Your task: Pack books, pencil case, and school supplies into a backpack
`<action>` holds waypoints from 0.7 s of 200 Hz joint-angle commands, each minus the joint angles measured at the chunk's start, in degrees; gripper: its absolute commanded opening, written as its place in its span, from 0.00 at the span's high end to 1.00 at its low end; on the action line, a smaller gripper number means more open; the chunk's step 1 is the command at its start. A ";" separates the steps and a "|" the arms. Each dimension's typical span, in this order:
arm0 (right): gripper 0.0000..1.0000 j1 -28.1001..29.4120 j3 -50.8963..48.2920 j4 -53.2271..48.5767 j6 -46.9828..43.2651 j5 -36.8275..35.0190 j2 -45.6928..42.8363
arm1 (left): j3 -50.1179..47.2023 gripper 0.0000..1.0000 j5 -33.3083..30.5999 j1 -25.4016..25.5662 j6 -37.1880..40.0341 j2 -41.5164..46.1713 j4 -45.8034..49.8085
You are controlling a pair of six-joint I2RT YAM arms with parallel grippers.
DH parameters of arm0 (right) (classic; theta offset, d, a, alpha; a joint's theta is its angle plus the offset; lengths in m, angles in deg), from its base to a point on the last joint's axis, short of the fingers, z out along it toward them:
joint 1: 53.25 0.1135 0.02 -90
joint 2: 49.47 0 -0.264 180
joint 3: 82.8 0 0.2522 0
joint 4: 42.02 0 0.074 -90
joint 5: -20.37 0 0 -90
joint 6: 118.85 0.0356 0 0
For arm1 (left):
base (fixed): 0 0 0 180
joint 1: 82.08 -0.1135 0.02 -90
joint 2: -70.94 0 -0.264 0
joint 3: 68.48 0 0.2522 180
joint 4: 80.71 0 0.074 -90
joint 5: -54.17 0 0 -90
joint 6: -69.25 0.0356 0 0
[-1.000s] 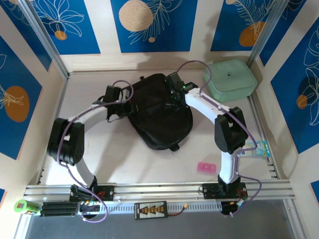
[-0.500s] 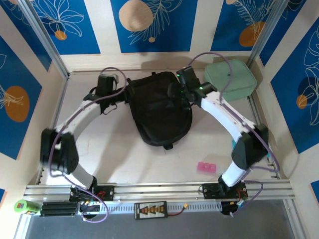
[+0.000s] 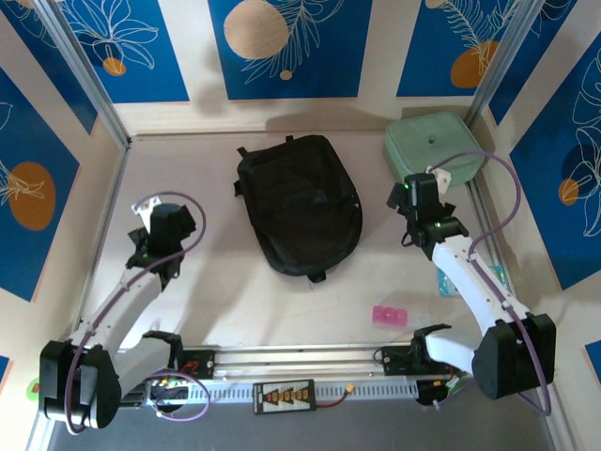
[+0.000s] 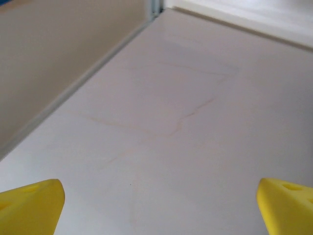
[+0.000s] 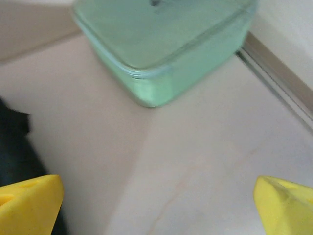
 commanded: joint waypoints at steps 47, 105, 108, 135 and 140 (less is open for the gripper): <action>0.01 -3.83 -17.30 31.06 -9.34 3.95 5.46 | -14.21 0.01 -4.03 -1.52 12.97 -6.20 -31.88; 0.01 -3.17 -27.26 57.66 -21.41 17.79 8.99 | -16.36 0.01 17.89 -2.64 25.73 -19.24 -57.21; 0.01 -3.40 -27.55 58.60 -21.63 18.49 9.07 | -16.47 0.01 18.84 -2.75 25.79 -19.96 -58.44; 0.01 -5.18 -27.72 61.38 -22.51 22.88 10.48 | -16.79 0.00 21.73 -2.93 25.95 -26.87 -65.89; 0.01 -5.58 -27.94 62.51 -22.69 23.64 10.97 | -17.05 0.01 21.58 -3.00 25.92 -28.14 -67.78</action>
